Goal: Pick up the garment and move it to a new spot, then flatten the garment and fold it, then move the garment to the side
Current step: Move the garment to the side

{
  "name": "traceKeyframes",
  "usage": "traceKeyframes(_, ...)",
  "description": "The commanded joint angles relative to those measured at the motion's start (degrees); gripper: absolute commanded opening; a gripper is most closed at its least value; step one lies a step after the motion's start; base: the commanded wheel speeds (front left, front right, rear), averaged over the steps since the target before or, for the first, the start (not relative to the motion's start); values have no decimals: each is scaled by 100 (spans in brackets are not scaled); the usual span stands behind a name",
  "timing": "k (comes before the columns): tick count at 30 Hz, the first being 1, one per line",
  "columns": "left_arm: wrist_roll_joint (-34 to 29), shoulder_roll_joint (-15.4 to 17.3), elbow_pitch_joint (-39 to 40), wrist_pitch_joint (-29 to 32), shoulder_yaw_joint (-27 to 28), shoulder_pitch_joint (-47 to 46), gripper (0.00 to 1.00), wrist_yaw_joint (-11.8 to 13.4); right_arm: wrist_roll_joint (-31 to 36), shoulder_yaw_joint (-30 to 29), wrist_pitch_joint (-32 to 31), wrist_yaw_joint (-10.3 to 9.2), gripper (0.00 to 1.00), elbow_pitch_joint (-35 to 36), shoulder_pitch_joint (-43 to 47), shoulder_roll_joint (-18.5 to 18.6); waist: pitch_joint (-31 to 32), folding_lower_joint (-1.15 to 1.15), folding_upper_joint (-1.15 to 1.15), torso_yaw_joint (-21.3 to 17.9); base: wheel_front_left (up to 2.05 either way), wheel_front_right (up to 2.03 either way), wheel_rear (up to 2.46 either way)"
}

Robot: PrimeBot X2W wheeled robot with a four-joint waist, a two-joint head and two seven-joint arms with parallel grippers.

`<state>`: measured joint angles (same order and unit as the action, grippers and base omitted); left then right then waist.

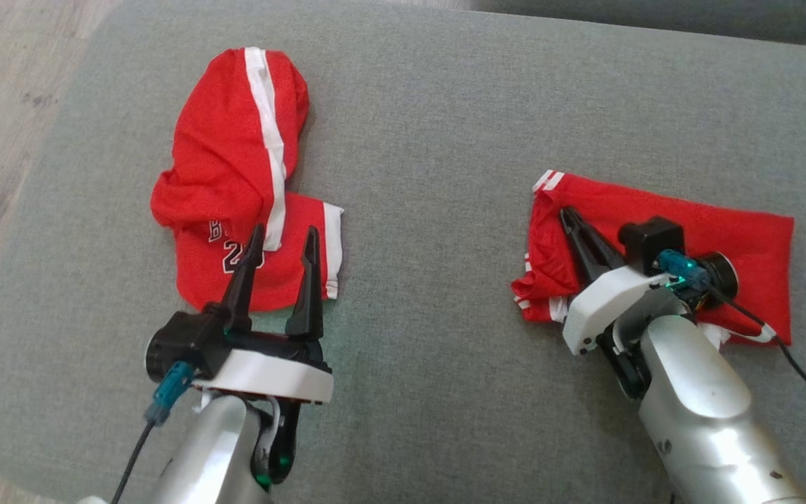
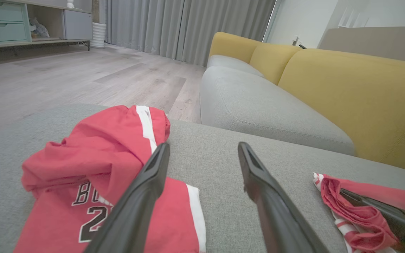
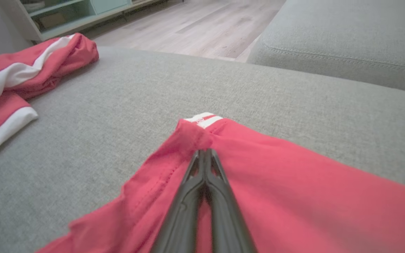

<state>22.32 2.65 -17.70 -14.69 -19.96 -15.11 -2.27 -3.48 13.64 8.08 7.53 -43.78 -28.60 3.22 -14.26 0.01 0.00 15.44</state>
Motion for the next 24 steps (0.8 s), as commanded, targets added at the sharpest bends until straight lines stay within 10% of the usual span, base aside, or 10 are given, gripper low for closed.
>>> traceKeyframes(1, 45, 23, 154, -30, 158, -202, 100, 28, -83, 112, 124, -4, 0, 79, -158, -35, 5, -1, 0, 3, 0, 0, 0)
traceKeyframes(11, 7, 22, 101, -30, 264, -99, 100, 10, -295, -151, 655, -4, 0, 319, -16, -35, 245, -1, 0, -350, 0, 0, 0)
traceKeyframes(23, -44, 22, 181, -30, 483, 176, 100, 43, -180, -1205, 690, -4, 0, 2565, 1496, -35, 669, -1, 0, -1083, 0, 0, 0)
traceKeyframes(24, -39, 22, 181, -30, 484, 208, 100, 39, -145, -1267, 690, -4, 53, 2704, 1642, -35, 689, -1, 0, -1121, 0, 0, 0)
